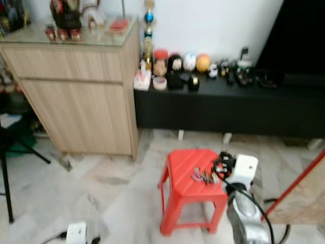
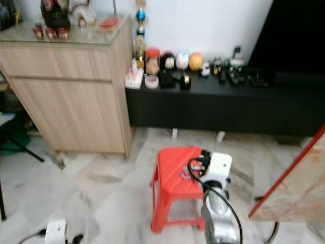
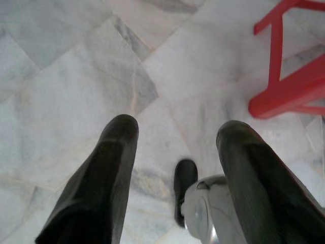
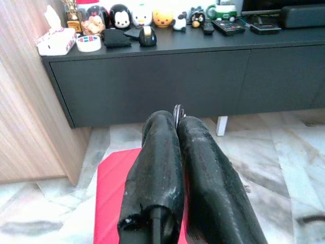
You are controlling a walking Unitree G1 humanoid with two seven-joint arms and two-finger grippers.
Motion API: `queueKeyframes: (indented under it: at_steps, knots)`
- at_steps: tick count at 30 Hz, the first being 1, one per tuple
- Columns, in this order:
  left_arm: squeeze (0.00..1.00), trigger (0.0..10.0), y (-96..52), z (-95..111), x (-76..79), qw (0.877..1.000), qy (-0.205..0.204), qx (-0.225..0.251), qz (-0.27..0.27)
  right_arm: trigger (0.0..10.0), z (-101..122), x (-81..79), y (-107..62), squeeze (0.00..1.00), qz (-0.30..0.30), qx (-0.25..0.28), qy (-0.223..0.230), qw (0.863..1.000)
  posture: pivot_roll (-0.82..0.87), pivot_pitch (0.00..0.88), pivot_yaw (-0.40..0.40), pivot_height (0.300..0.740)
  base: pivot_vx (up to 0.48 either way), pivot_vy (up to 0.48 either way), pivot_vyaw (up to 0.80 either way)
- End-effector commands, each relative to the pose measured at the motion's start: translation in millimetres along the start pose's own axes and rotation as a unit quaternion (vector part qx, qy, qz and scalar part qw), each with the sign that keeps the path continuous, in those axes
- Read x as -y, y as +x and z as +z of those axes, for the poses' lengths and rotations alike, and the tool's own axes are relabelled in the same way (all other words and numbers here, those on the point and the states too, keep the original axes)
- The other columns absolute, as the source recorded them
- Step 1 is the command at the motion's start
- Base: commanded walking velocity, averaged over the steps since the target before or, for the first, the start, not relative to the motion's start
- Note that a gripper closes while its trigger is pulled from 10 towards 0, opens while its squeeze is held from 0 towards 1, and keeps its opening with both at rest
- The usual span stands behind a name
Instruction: Hang keys on a hook
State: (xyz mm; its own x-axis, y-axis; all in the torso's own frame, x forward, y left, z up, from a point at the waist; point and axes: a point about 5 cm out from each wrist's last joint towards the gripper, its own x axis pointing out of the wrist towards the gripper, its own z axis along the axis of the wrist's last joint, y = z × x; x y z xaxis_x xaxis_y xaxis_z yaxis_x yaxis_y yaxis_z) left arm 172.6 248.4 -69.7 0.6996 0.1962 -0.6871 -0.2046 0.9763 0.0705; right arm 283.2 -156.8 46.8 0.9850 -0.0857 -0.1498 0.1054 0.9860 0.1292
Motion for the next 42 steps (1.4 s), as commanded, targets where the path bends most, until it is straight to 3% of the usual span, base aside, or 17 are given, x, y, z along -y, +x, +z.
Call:
queueKeyframes:
  at_steps: [1, 9, 23, 42]
  knots:
    - [0.00, 10.0, -0.1, -1.4, 1.4, 1.000, -0.006, -0.002, 0.003, 10.0, 9.2, -3.8, 3.7, 0.00, 0.007, 0.015, -0.002, 1.000, 0.07, 0.000, -0.089, 0.740, -0.277, 0.000, 0.00]
    - [0.00, 10.0, 0.6, -0.6, 4.1, 1.000, -0.015, -0.001, 0.006, 10.0, 11.0, -9.1, 5.1, 0.00, 0.017, 0.015, -0.001, 1.000, 0.08, 0.000, -0.100, 0.740, -0.271, 0.000, 0.00]
    - [0.00, 10.0, -0.3, -4.8, 2.3, 1.000, -0.007, -0.014, 0.013, 10.0, 11.8, -9.6, 6.4, 0.00, 0.016, 0.014, 0.001, 1.000, 0.08, 0.000, -0.101, 0.740, 0.000, 0.000, 0.00]
    - [0.00, 10.0, -1.9, -9.6, 4.6, 1.000, -0.008, -0.020, 0.014, 10.0, 11.0, -9.8, 5.5, 0.00, 0.017, 0.012, 0.002, 1.000, 0.08, 0.000, -0.105, 0.740, 0.000, -0.453, 0.00]
